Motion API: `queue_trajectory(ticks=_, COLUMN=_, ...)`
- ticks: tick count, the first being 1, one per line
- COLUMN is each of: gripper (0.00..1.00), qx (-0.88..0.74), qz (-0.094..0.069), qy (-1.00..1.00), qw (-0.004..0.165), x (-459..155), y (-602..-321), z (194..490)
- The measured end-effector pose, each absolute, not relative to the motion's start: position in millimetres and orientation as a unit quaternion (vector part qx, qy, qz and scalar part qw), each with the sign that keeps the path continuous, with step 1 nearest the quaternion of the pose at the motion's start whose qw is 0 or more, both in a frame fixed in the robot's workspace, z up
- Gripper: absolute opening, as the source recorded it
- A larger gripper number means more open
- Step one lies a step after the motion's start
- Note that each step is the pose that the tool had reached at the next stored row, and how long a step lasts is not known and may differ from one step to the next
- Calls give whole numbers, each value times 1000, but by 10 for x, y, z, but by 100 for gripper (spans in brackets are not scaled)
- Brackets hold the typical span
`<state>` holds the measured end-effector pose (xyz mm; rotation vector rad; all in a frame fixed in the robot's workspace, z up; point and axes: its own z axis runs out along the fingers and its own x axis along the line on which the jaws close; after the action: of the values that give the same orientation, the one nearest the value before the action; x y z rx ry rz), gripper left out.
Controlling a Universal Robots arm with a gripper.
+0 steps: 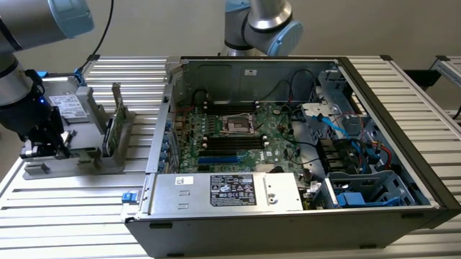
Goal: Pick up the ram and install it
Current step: 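Pick up the ram and move it above insertion slot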
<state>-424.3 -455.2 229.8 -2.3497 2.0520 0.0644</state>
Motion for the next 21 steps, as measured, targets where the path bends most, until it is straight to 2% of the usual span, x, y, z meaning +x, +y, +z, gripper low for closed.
queue_trajectory(ticks=10, gripper=14, qx=-753, qz=21, qy=658, qw=11, x=-4188, y=-4539, z=2565)
queue_trajectory(ticks=21, gripper=14, qx=-753, qz=22, qy=658, qw=12, x=-3864, y=-4539, z=2916)
